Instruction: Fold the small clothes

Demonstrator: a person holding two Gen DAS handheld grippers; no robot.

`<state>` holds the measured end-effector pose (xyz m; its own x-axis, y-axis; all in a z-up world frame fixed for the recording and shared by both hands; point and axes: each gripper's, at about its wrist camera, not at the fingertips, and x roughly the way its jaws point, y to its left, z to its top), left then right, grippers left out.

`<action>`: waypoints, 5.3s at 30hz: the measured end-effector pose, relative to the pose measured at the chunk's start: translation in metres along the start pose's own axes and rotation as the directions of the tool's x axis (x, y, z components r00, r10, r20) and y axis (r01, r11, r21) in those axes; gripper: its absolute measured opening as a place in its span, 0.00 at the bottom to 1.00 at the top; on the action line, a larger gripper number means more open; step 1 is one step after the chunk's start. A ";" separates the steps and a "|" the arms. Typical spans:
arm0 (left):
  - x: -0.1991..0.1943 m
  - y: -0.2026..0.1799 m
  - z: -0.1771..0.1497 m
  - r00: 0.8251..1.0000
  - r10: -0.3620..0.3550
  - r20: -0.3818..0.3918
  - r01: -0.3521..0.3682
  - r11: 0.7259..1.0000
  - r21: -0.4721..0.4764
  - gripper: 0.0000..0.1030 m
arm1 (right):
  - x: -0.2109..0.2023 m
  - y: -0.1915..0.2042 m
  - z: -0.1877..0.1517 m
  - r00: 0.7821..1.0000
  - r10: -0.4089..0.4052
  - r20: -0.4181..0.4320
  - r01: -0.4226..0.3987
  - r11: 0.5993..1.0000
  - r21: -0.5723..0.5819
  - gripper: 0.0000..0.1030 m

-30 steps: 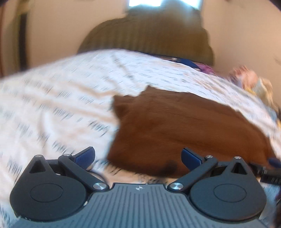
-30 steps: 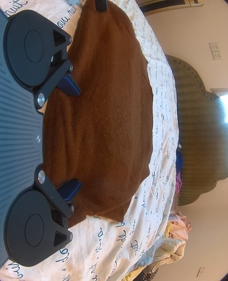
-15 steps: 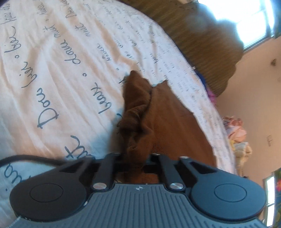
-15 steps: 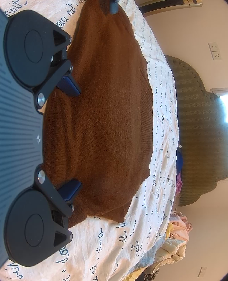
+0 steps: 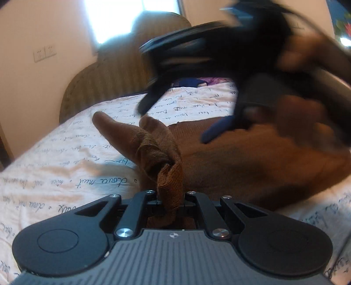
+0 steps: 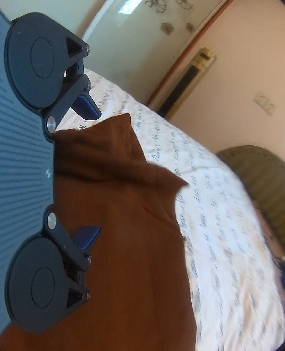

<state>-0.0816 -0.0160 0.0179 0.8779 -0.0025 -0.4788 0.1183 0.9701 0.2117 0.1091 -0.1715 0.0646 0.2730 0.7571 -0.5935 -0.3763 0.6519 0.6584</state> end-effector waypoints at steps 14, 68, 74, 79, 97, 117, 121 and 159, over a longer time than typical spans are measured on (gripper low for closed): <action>0.013 -0.026 -0.006 1.000 0.016 0.022 -0.020 0.976 0.217 0.06 | 0.069 0.056 0.022 0.985 -0.050 -0.165 0.010 0.971 -0.237 1.00; -0.027 -0.086 -0.010 0.982 -0.160 0.102 0.101 0.897 0.431 0.45 | -0.180 -0.190 -0.063 0.946 -0.184 0.266 0.114 0.959 0.258 0.30; -0.022 -0.088 -0.010 0.979 -0.161 0.122 0.094 0.899 0.428 0.57 | -0.216 -0.158 -0.109 0.968 -0.087 0.234 0.039 0.979 0.202 0.45; -0.009 -0.100 -0.004 0.978 -0.164 0.132 0.095 0.902 0.422 0.57 | -0.204 -0.143 -0.128 0.985 -0.080 0.154 0.053 0.983 0.174 0.45; -0.001 -0.087 -0.009 0.976 -0.188 0.109 0.121 0.887 0.446 0.21 | -0.208 -0.172 -0.152 0.967 -0.208 0.147 0.175 0.962 0.211 0.05; 0.010 0.002 0.045 0.960 -0.274 0.061 0.278 0.956 -0.089 0.67 | -0.173 -0.162 -0.058 0.952 -0.254 0.173 0.247 0.967 0.058 0.11; 0.041 0.023 0.052 0.944 -0.329 0.022 0.324 0.911 -0.254 0.72 | -0.177 -0.194 -0.072 0.964 -0.205 0.168 0.178 0.970 0.164 0.16; 0.162 0.125 0.082 0.843 -0.510 -0.170 0.335 0.746 -0.576 0.42 | -0.115 -0.162 -0.012 0.961 -0.058 0.271 -0.005 0.974 0.227 0.70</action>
<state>0.1137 0.0854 0.0369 0.6006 -0.4561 -0.6567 0.1156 0.8623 -0.4931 0.1280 -0.3653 0.0206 0.5245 0.7011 -0.4831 -0.1671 0.6412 0.7490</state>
